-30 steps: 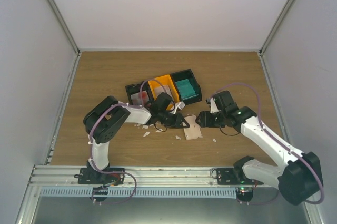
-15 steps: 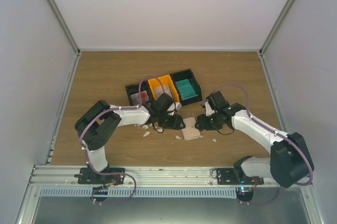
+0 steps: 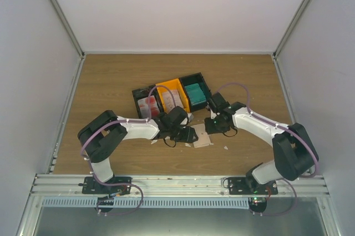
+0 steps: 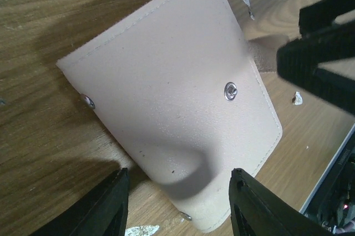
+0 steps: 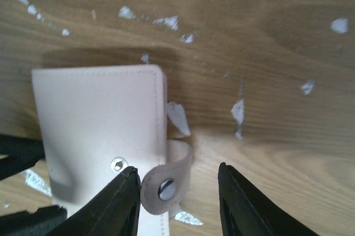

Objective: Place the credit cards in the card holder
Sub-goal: Close the card holder at the center of the board.

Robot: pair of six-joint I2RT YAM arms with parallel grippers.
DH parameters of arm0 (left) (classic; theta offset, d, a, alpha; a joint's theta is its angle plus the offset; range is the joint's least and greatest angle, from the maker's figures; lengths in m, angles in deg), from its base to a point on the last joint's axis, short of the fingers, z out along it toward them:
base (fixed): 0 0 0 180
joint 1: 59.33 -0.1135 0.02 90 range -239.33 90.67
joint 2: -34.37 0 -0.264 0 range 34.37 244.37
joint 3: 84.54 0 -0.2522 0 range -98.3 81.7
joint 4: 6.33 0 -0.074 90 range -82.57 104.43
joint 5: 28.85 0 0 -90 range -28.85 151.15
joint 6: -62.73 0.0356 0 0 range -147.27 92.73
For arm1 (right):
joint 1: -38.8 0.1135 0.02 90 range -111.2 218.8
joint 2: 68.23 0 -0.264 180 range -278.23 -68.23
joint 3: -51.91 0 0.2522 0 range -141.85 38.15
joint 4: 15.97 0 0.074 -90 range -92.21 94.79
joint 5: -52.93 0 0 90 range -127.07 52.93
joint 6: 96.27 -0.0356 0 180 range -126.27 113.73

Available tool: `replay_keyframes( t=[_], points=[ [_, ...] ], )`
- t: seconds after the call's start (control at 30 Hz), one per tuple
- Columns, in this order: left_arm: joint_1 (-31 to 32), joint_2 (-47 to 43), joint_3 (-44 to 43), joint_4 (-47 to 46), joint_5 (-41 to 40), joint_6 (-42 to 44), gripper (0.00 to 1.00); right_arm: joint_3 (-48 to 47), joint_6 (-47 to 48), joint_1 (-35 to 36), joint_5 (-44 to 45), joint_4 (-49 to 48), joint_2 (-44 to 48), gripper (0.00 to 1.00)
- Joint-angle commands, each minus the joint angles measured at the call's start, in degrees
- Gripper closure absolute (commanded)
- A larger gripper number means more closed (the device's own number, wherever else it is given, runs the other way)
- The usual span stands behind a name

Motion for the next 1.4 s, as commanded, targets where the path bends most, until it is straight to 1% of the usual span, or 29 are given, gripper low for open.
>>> replay_keyframes(
  t=[0.0,0.03,0.17,0.3,0.37,0.47,0.5,0.6,0.67,0.77,0.97,1.03,1.13,1.3,1.37],
  points=[
    [1.0,-0.6,0.2,0.3,-3.7,-0.7,0.48,-2.9,-2.2,0.6,7.7,2.4,-0.7,0.63],
    [1.2,-0.4,-0.1,1.2,-4.2,-0.4,0.48,-3.0,-2.4,0.5,8.3,2.8,-0.8,0.68],
    [1.4,0.3,-0.5,1.6,-4.8,0.2,0.47,-3.0,-3.0,0.6,9.8,5.0,-1.0,0.77],
    [1.4,0.6,-0.4,1.2,-4.8,0.2,0.48,-3.1,-2.7,0.6,7.7,4.4,-0.6,0.85],
    [1.5,0.8,-0.5,1.2,-4.7,0.2,0.48,-3.1,-2.5,0.6,6.6,4.2,-0.8,0.88],
    [1.5,0.9,-0.6,1.1,-4.6,0.2,0.48,-2.8,-2.7,0.6,6.2,4.3,-1.4,0.88],
    [1.6,0.9,-0.6,1.1,-4.7,0.2,0.48,-2.7,-2.6,0.6,5.9,4.3,-1.5,0.86],
    [1.6,1.3,-0.7,1.0,-4.7,0.3,0.47,-2.5,-2.2,0.6,5.8,4.0,-1.5,0.74],
    [1.6,1.5,-0.8,1.1,-4.6,0.4,0.48,-2.5,-1.8,0.5,4.1,3.7,-1.5,0.69],
    [1.6,1.7,-0.7,1.1,-4.6,0.4,0.48,-2.6,-1.3,0.6,3.4,3.6,-1.6,0.68],
    [1.6,1.8,-0.2,0.8,-4.6,0.5,0.47,-3.2,-0.6,0.6,4.9,4.6,-2.1,0.68],
    [1.6,1.8,-0.2,0.7,-4.6,0.4,0.47,-3.5,-0.9,0.5,6.0,5.3,-2.0,0.69],
    [1.6,2.0,-0.3,0.7,-4.5,0.6,0.47,-4.1,-1.4,0.6,7.5,6.2,-1.7,0.74],
    [1.6,2.2,-0.3,0.5,-4.5,0.6,0.47,-4.8,-1.9,0.6,7.4,7.0,-1.3,0.87],
    [1.6,2.2,-0.3,0.5,-4.4,0.7,0.47,-4.8,-2.1,0.6,7.1,7.0,-0.9,0.91]
  ],
)
